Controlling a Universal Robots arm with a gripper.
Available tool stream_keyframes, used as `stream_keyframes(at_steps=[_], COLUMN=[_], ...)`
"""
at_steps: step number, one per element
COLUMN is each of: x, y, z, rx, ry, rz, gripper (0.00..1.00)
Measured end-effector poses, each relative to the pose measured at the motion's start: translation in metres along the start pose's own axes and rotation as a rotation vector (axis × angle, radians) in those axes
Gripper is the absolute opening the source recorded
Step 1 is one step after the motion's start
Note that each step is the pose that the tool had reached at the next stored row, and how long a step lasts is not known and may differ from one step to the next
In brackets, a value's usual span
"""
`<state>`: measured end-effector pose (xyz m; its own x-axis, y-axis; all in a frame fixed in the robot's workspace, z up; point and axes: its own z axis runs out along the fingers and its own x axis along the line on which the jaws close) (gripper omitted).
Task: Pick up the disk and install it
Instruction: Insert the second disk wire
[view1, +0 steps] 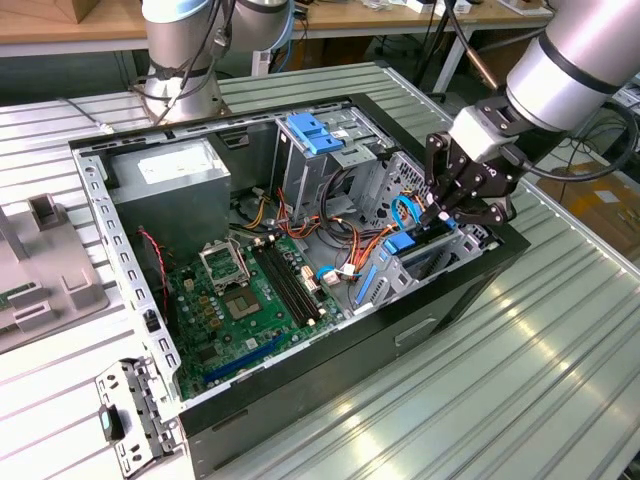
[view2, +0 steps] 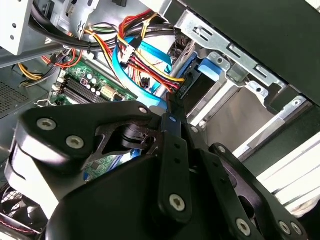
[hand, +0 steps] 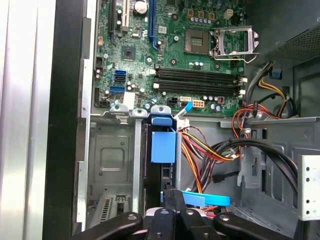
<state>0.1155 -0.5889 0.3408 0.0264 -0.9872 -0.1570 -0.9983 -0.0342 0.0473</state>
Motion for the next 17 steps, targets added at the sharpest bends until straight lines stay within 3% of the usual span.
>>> stream_keyframes(at_steps=[8, 9, 10, 11, 17], x=[0.0001, -0.0004, -0.0016, -0.0023, -0.0034], y=[-0.0019, -0.0017, -0.0014, -0.0012, -0.0039], z=[0.0012, -0.0020, -0.0105, -0.0145, -0.0222], rx=[-0.0028, -0.0026, -0.0029, -0.0029, -0.0031], ry=[-0.0015, -0.0040, -0.0011, -0.0013, -0.0009], rz=[0.000, 0.000, 0.000, 0.000, 0.000], gripper=[0.11, 0.11, 0.11, 0.11, 0.11])
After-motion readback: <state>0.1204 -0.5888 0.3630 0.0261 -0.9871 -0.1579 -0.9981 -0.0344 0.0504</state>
